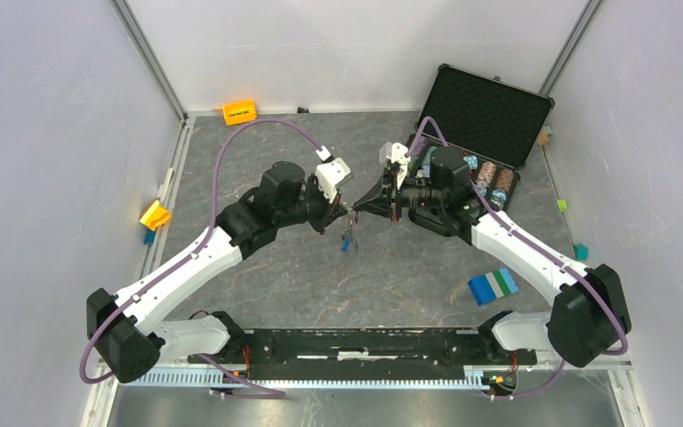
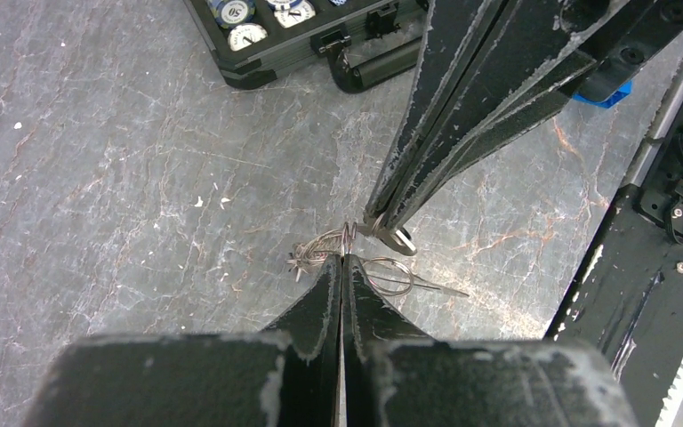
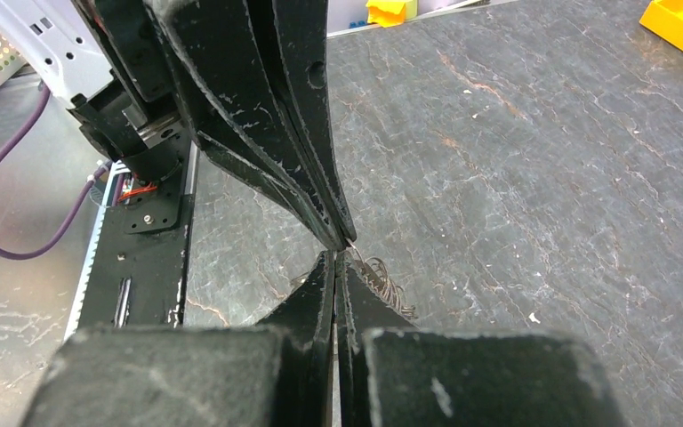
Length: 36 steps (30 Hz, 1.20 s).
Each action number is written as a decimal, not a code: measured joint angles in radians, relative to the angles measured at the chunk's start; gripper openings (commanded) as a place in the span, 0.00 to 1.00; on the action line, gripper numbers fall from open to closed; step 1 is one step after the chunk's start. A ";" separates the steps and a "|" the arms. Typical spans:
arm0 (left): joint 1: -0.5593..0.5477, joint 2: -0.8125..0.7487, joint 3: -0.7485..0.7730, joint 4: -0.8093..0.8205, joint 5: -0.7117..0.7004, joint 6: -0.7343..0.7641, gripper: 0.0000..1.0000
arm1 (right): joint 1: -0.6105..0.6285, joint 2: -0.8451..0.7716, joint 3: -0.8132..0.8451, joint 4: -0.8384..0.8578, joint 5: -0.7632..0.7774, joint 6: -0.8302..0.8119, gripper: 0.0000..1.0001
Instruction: Put the keys on the keyring
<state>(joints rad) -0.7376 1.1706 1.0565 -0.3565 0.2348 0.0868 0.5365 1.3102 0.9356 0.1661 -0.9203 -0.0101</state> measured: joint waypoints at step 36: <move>-0.005 0.001 0.000 -0.002 0.002 0.000 0.02 | 0.018 0.046 0.011 0.021 0.021 0.040 0.00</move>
<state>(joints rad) -0.7422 1.1717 1.0565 -0.3588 0.2371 0.0872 0.5545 1.3563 0.9463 0.1867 -0.8993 0.0299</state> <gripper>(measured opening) 0.025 0.004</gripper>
